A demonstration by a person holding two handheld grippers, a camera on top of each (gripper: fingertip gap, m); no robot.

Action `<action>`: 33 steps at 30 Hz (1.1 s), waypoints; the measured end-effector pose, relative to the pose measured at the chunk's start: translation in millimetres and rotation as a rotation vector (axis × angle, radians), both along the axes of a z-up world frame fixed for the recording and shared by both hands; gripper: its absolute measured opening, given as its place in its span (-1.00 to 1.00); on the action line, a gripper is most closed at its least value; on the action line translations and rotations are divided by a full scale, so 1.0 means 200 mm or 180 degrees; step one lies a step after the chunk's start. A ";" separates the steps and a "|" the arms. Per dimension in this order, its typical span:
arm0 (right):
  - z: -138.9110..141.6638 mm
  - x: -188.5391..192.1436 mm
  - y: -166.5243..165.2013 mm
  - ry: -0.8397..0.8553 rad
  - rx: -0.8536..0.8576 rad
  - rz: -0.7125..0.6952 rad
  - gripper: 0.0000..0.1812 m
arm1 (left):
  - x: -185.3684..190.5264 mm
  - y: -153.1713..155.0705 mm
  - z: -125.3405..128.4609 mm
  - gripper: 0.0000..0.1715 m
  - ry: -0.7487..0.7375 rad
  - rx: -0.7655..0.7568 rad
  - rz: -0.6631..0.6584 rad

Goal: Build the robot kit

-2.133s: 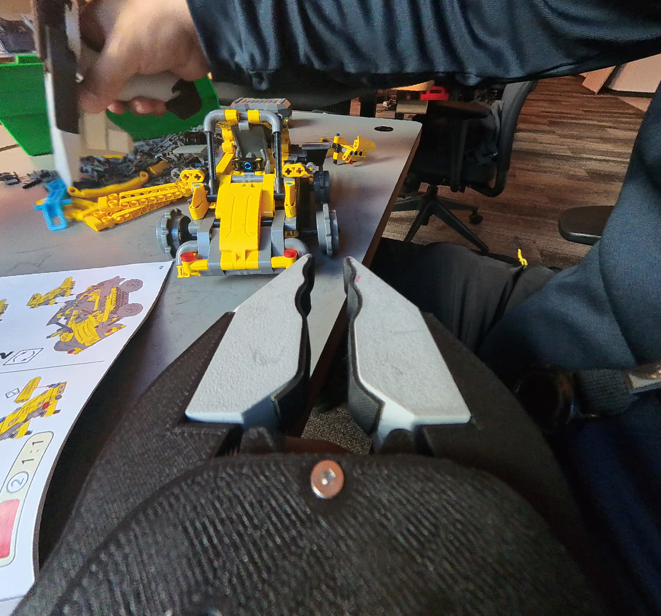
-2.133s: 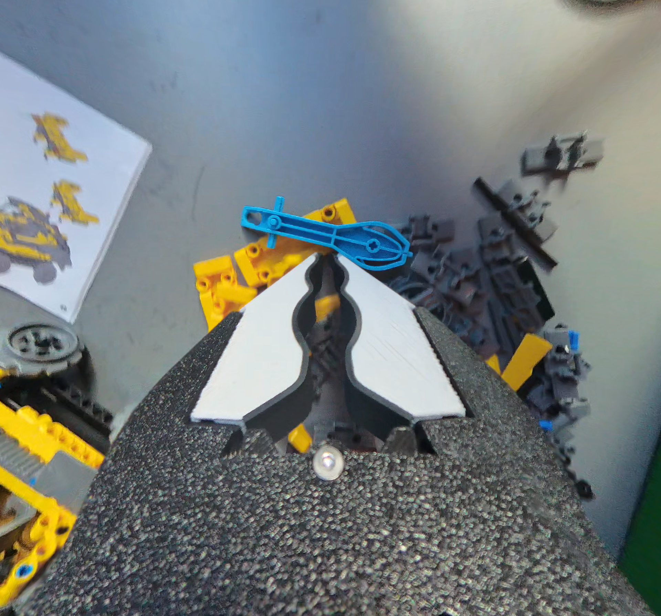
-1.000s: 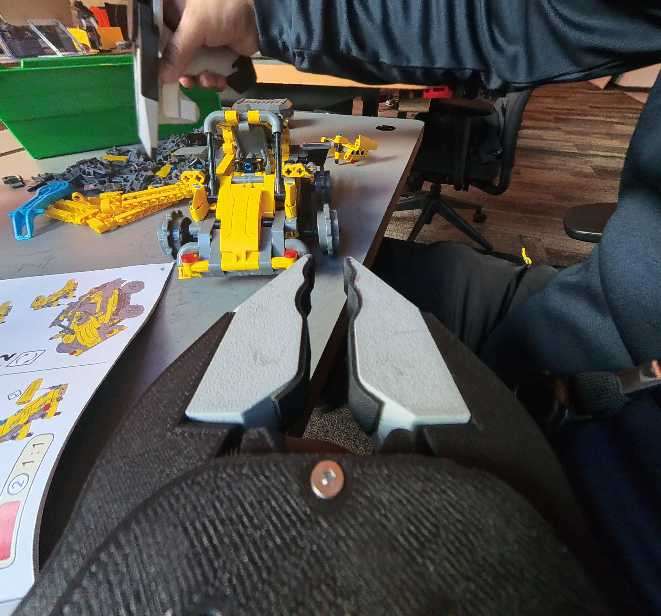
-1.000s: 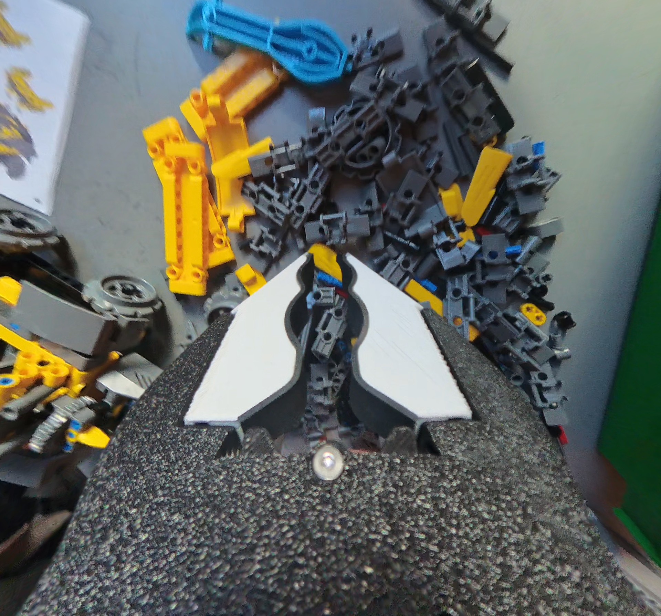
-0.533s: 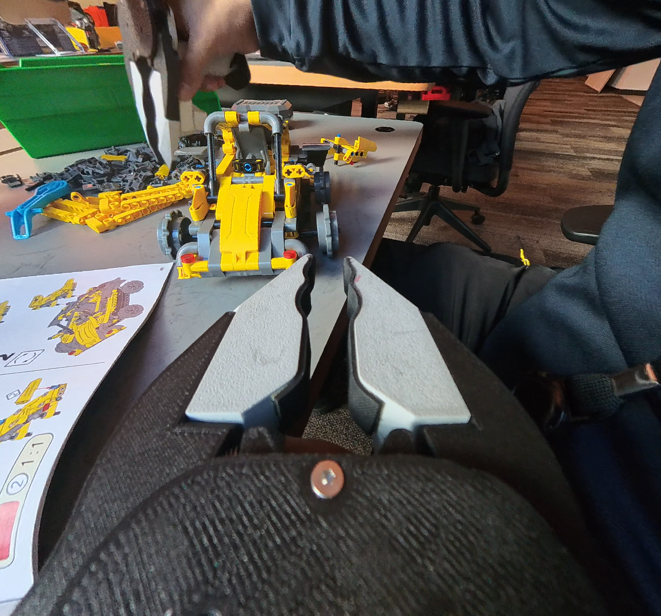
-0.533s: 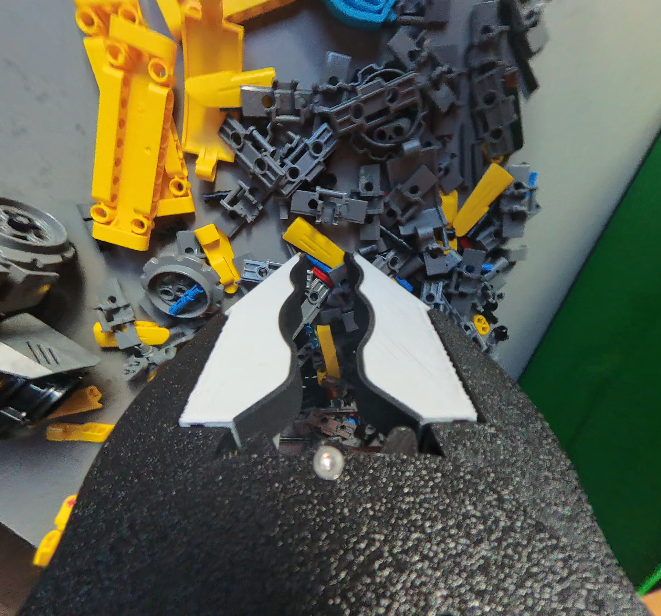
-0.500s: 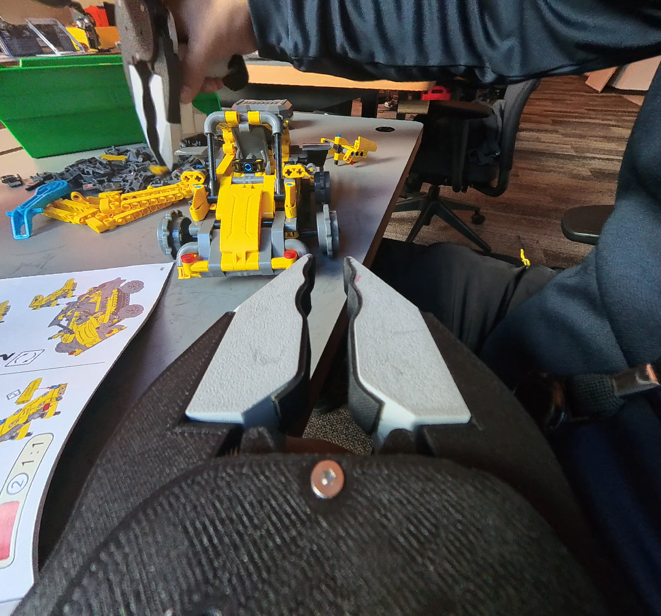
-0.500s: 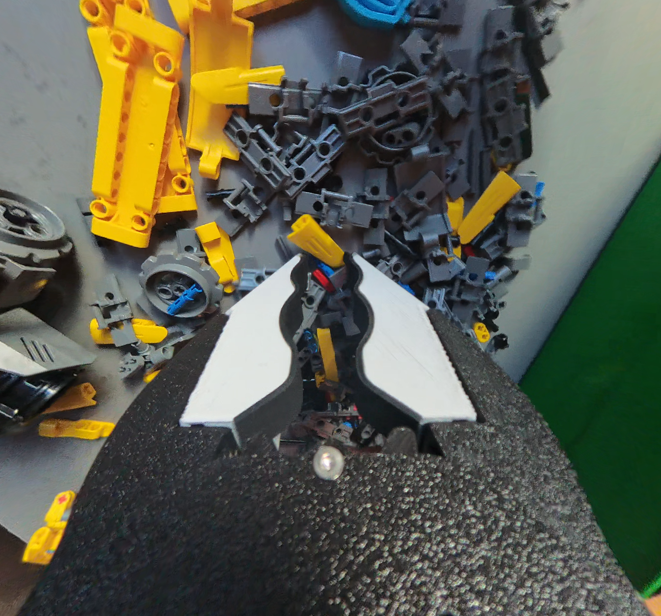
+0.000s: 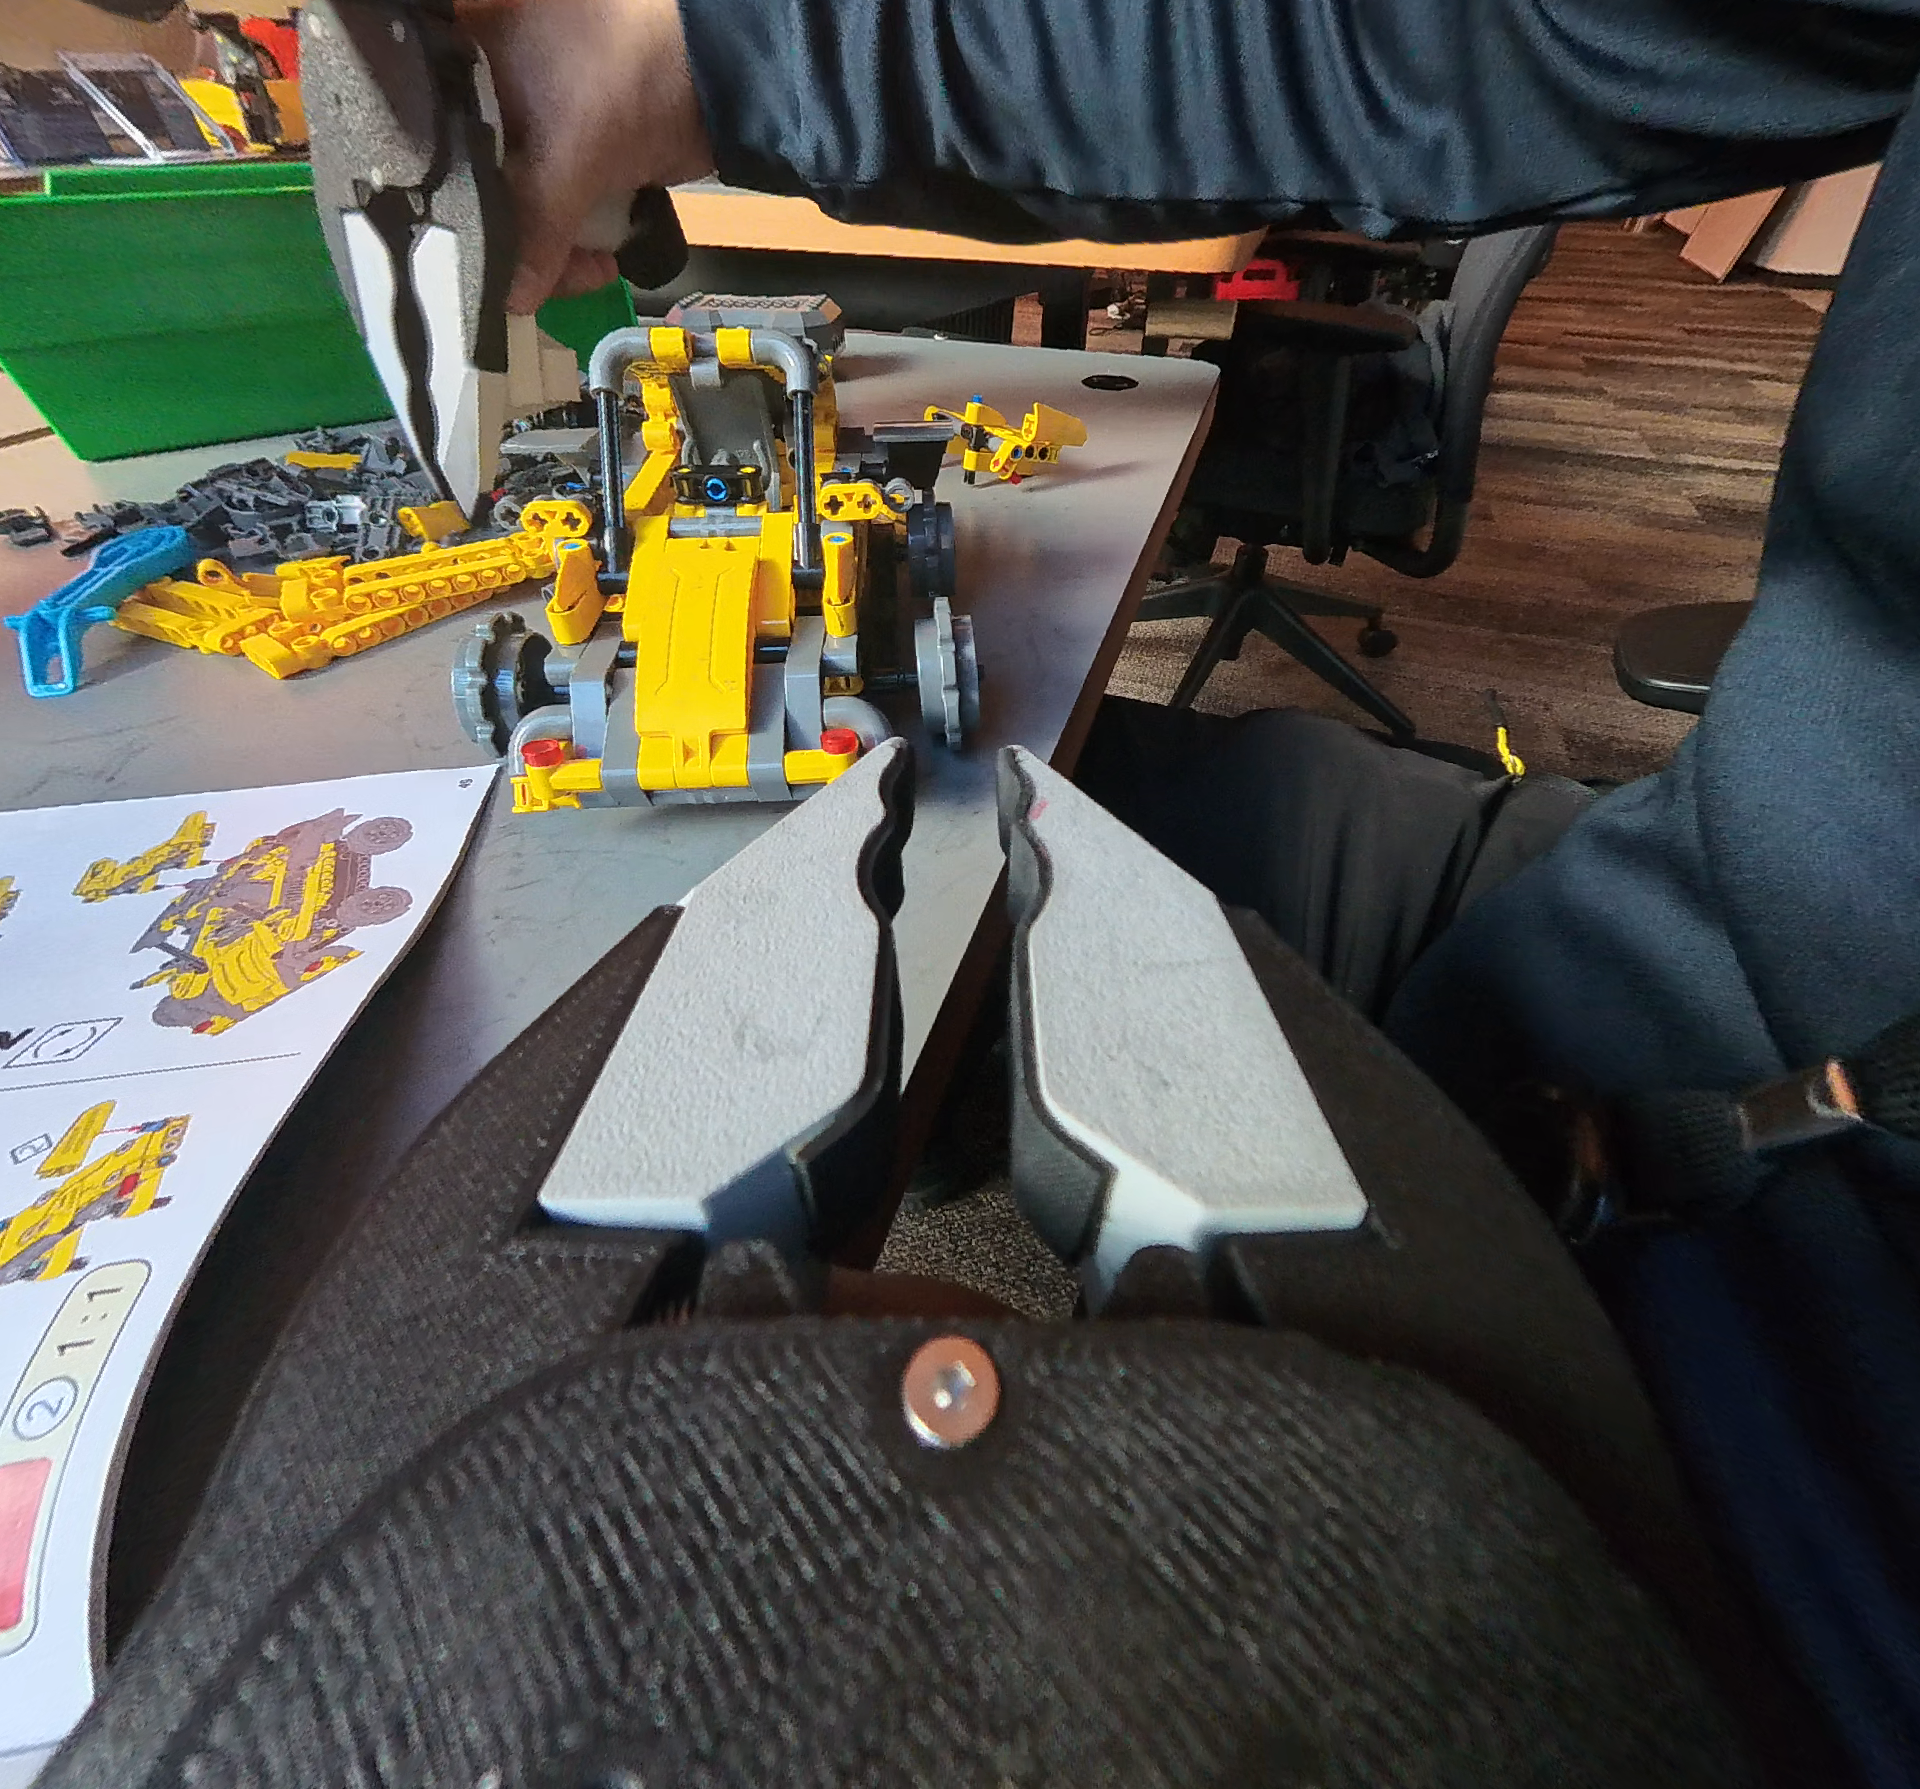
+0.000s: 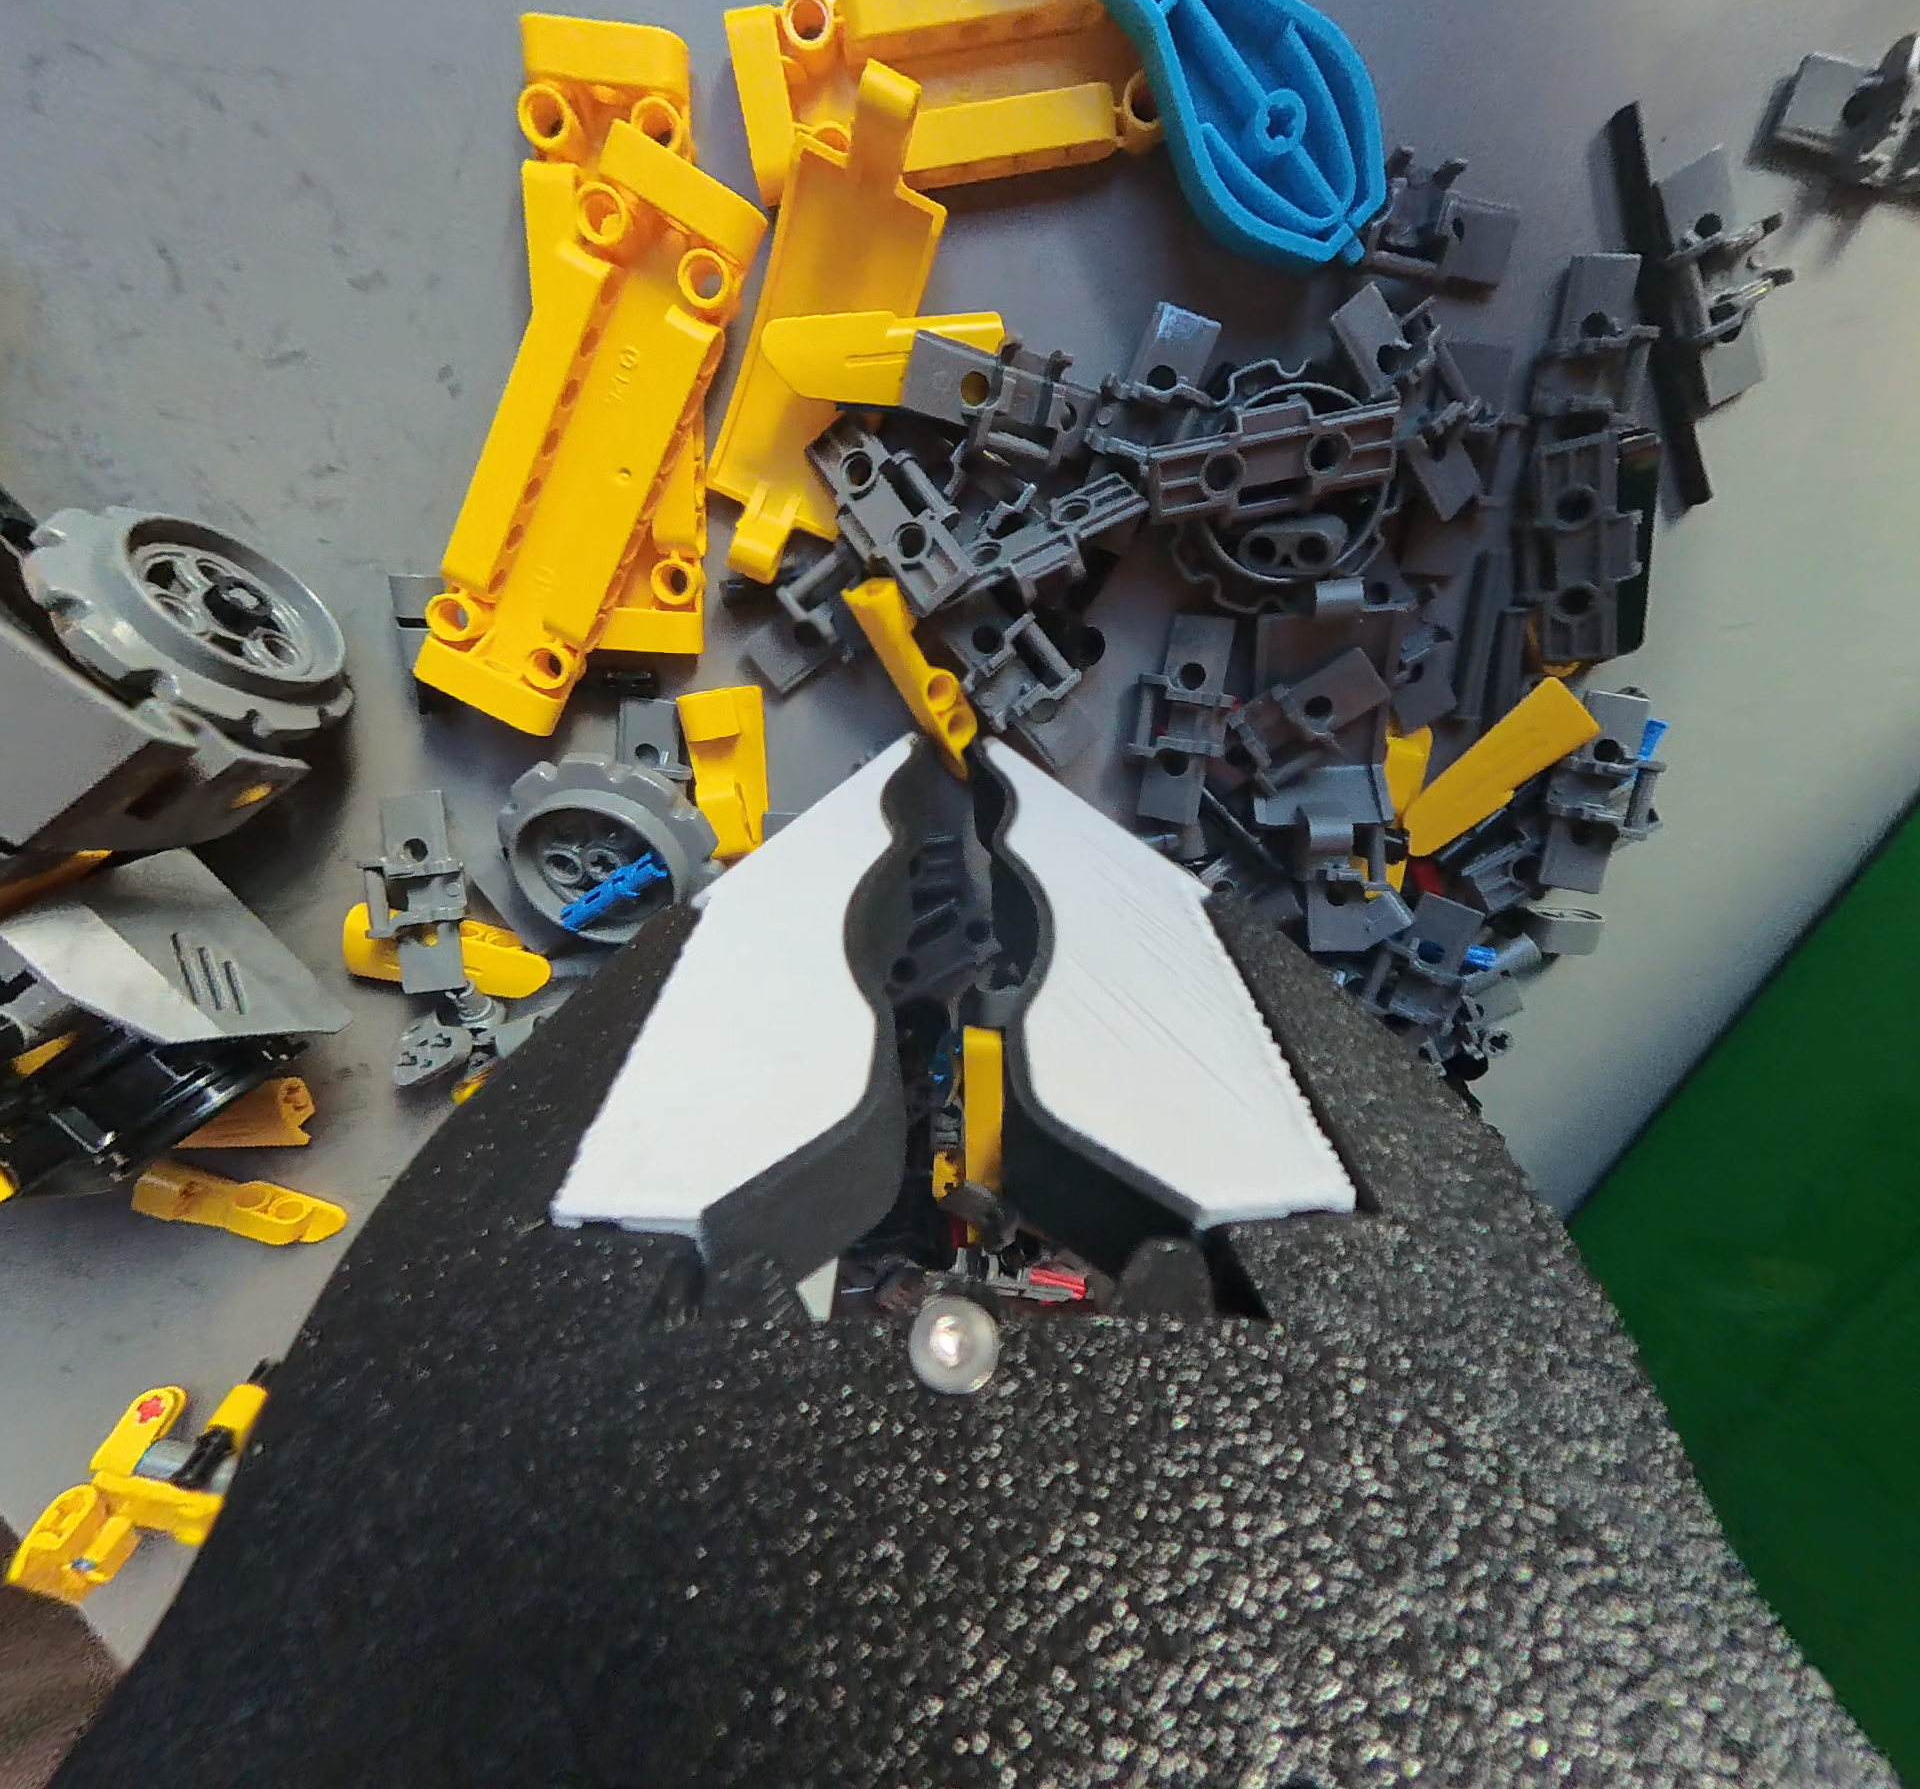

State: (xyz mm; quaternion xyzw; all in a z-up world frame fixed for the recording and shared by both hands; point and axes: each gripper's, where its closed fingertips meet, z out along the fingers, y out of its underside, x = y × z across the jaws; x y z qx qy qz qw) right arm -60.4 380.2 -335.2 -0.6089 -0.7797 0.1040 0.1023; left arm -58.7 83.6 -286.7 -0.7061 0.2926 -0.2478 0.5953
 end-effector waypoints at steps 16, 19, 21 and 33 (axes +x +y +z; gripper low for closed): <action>0.48 0.02 -0.26 0.1731 0.1971 0.0313 -0.96 | -0.03 0.08 0.20 -0.82 -0.0317 -0.0185 0.0284; 0.66 0.02 -0.45 0.2095 0.2924 0.0594 -0.97 | -0.03 0.12 0.26 -0.80 -0.0329 -0.0271 0.0295; 0.79 0.05 -0.56 0.2330 0.3774 0.0738 -0.97 | -0.05 0.15 0.26 -0.82 -0.0226 -0.0176 0.0401; 1.03 0.15 -0.97 0.2978 0.5050 0.0917 -0.98 | -0.13 0.15 0.15 -0.85 -0.0032 -0.0123 0.0562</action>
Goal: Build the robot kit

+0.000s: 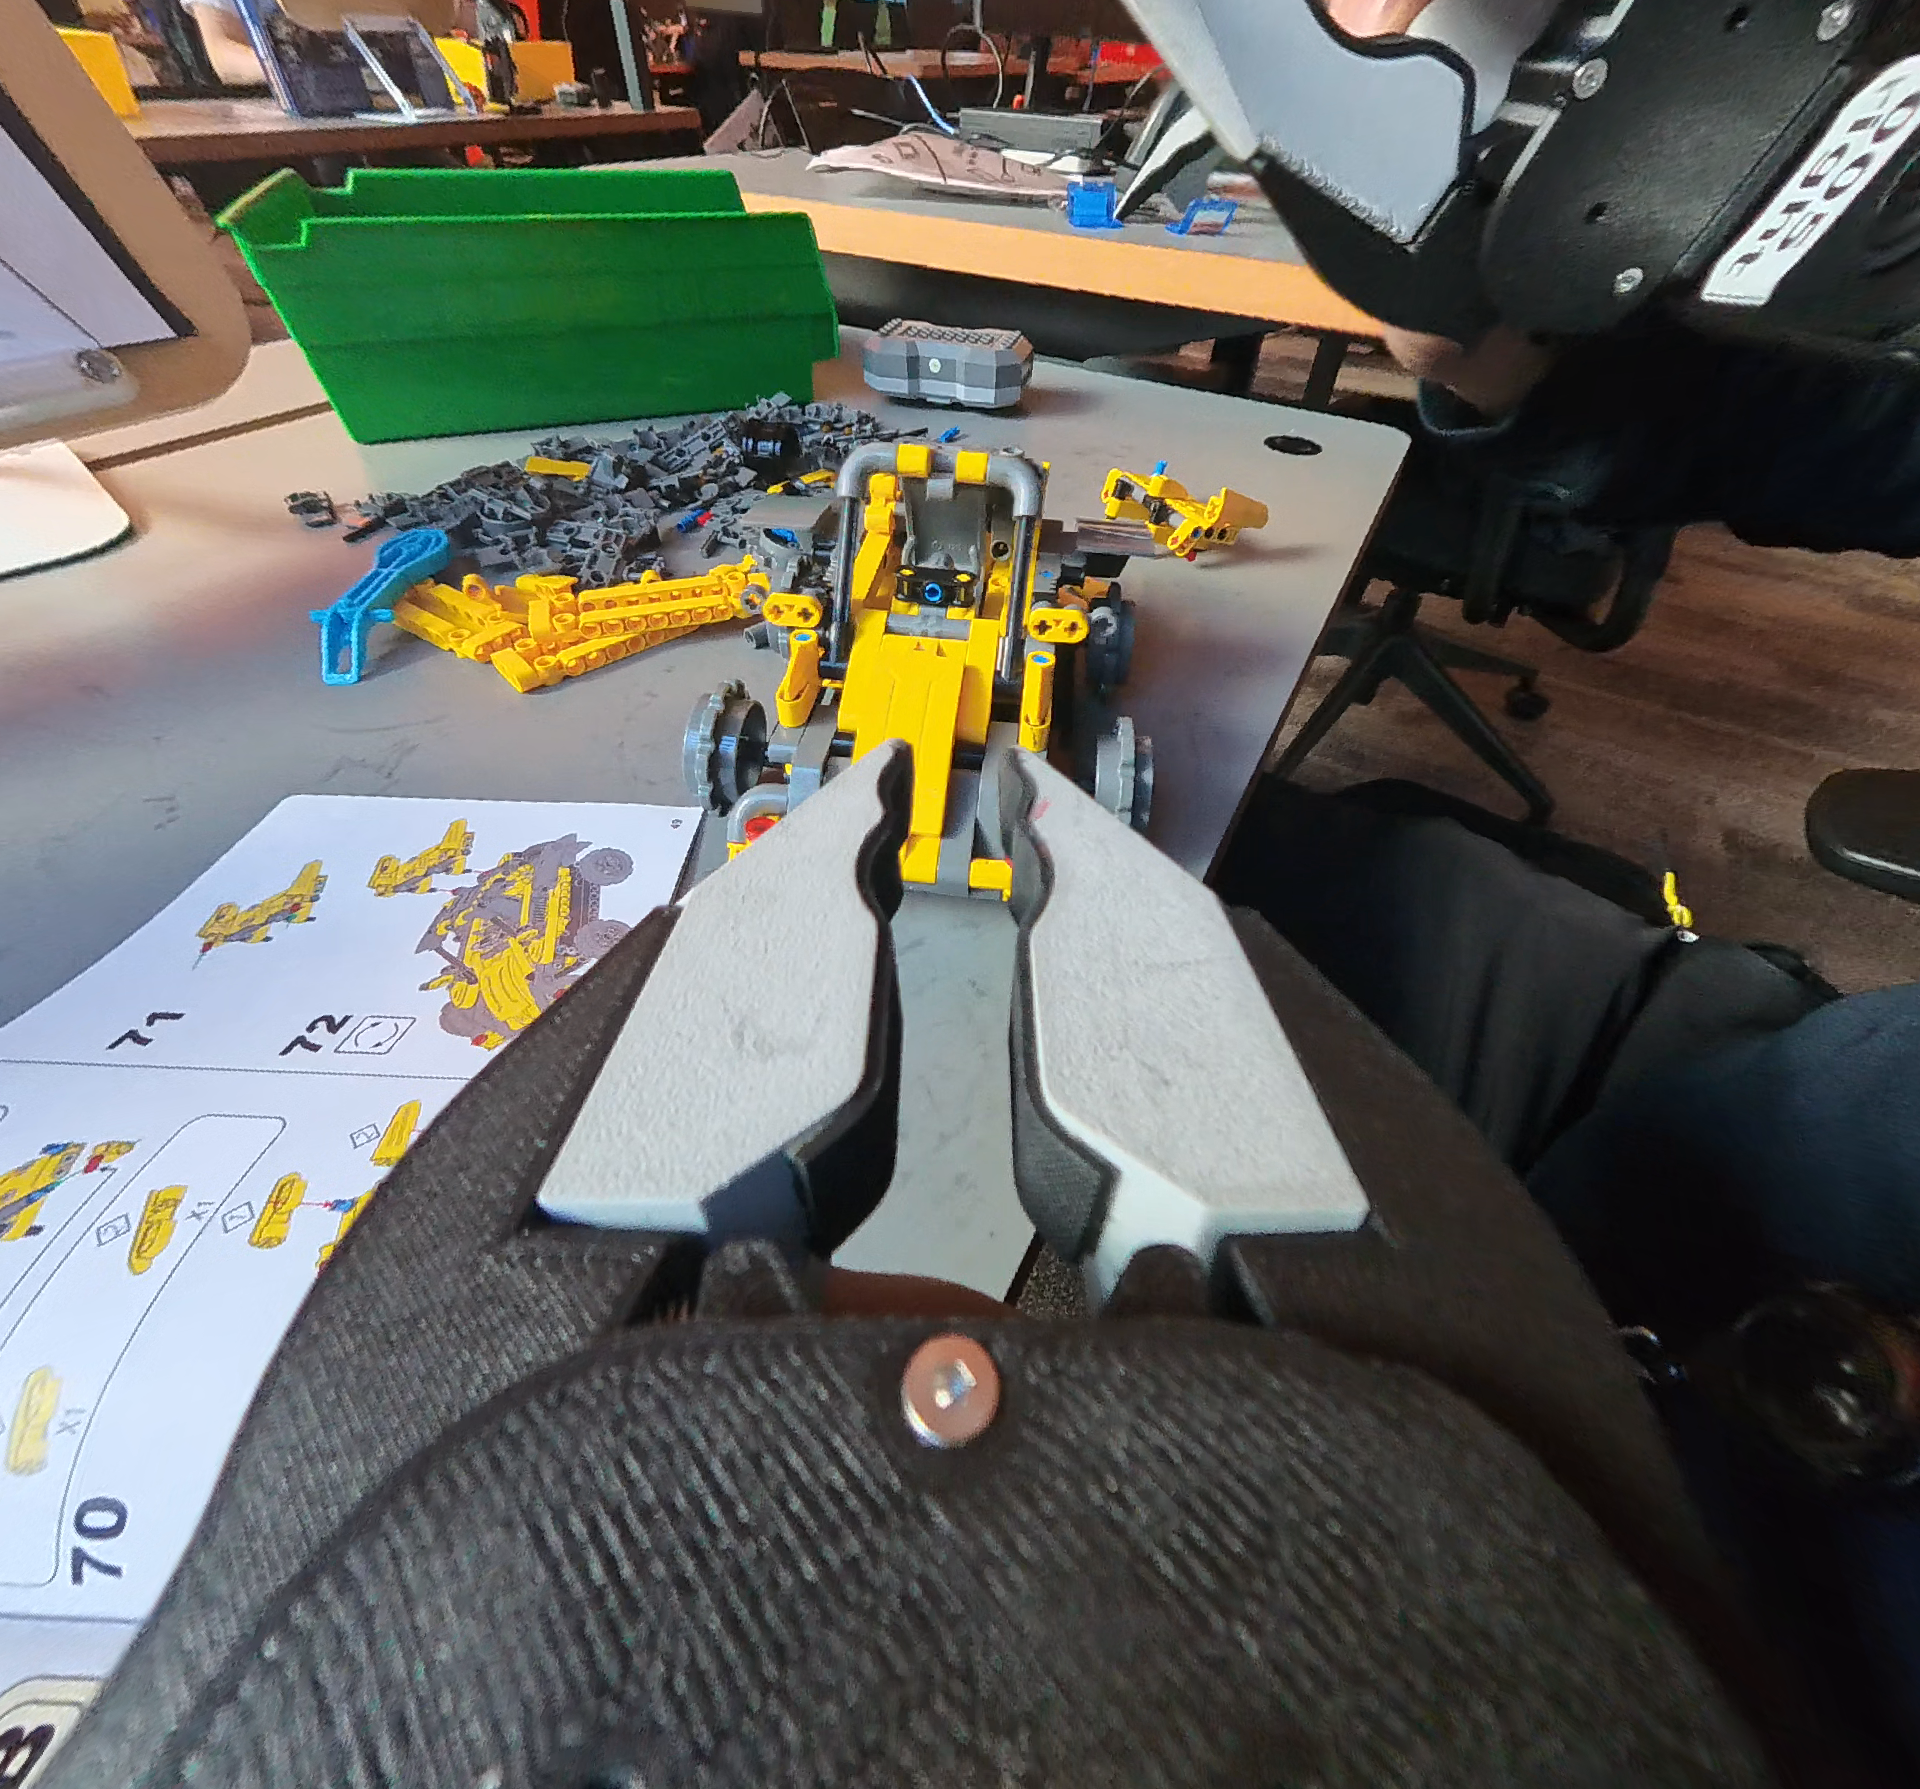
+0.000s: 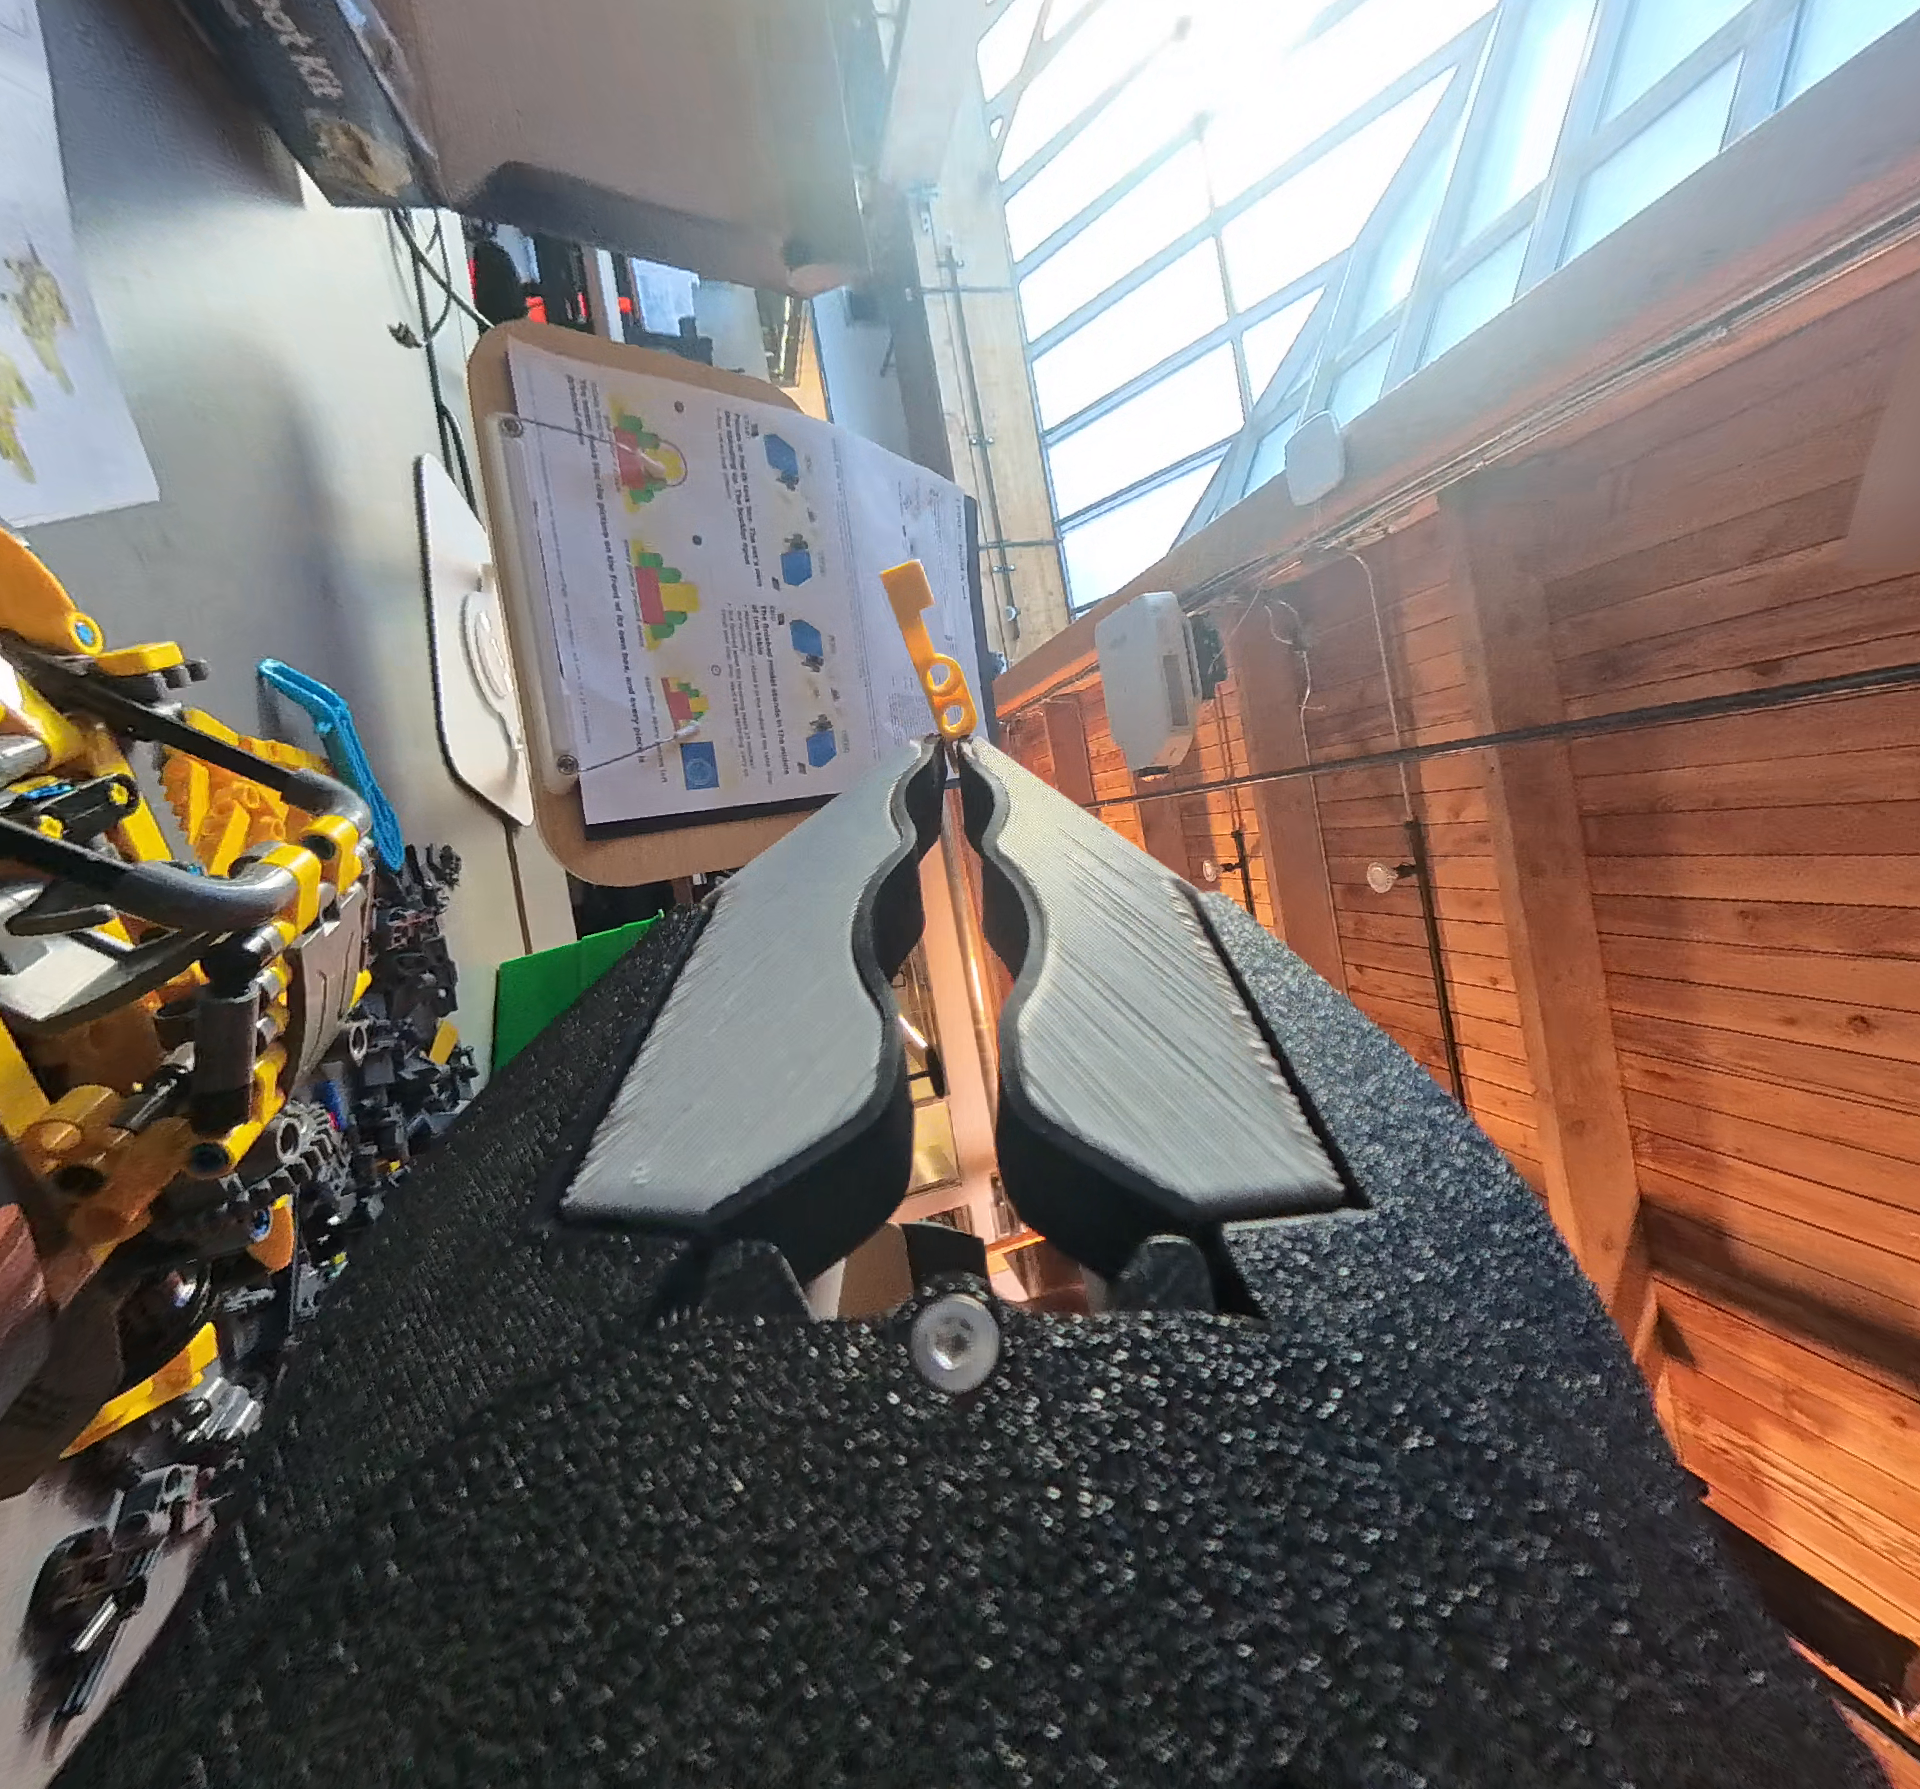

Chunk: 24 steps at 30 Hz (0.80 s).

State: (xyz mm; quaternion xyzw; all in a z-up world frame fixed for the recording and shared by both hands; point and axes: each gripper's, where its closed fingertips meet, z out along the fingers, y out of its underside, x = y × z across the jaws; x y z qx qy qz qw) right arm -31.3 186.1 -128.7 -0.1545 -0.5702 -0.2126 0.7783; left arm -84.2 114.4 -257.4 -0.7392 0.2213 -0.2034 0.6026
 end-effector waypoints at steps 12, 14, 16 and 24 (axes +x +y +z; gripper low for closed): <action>-0.04 0.00 -0.04 -0.0119 -0.0261 0.0013 -0.99 | 0.02 -0.01 0.00 -0.79 0.0092 0.0078 -0.0035; -0.09 -0.01 -0.05 -0.0183 -0.0758 0.0128 -0.98 | 0.01 0.00 0.07 -0.77 0.0348 0.0333 0.0045; -0.18 -0.02 -0.05 -0.0350 -0.1616 0.0239 -0.98 | 0.02 0.01 0.15 -0.77 0.0768 0.0707 0.0096; -0.43 0.05 -0.19 -0.1096 -0.5155 0.0698 -0.98 | 0.17 0.03 0.30 -0.64 0.1551 0.1163 -0.0303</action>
